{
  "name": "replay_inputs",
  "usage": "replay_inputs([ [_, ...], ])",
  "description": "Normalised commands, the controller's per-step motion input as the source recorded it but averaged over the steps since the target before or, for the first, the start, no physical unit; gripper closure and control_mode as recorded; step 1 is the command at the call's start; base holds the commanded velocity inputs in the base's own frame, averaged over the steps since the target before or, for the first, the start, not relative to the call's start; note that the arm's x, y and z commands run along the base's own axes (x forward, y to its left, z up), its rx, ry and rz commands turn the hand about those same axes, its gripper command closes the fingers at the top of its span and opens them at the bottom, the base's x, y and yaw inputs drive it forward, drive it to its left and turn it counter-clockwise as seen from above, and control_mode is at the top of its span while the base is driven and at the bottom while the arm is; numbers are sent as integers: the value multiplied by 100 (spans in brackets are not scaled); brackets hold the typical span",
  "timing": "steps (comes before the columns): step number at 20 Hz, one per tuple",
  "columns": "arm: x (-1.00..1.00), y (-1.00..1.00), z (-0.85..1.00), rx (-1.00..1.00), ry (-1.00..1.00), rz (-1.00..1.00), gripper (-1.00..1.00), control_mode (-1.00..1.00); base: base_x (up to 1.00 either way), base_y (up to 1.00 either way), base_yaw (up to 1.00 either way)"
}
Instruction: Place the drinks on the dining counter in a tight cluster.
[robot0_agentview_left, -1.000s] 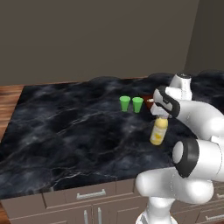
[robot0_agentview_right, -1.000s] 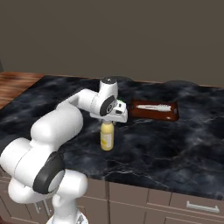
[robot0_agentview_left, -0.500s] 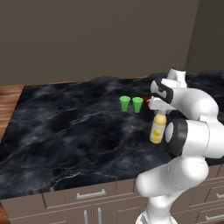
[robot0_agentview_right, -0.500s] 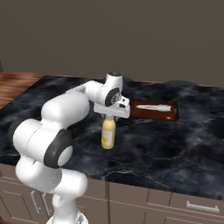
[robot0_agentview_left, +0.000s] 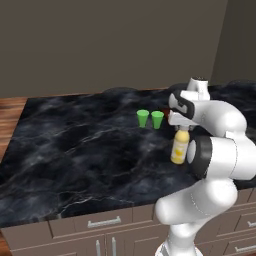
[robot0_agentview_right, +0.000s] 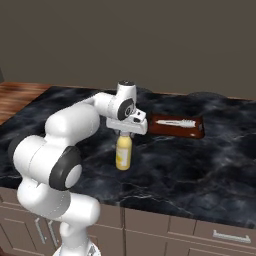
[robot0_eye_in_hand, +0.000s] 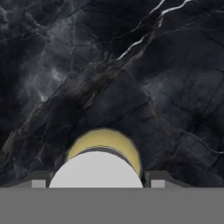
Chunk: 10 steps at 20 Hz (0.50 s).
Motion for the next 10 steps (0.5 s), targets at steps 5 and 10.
replay_inputs([
  [5, -29, 4, -42, -3, 0, -12, -100, -100, 0, 0, 0],
  [10, -8, 0, -20, -2, 0, -9, -100, -100, 0, 0, 0],
])
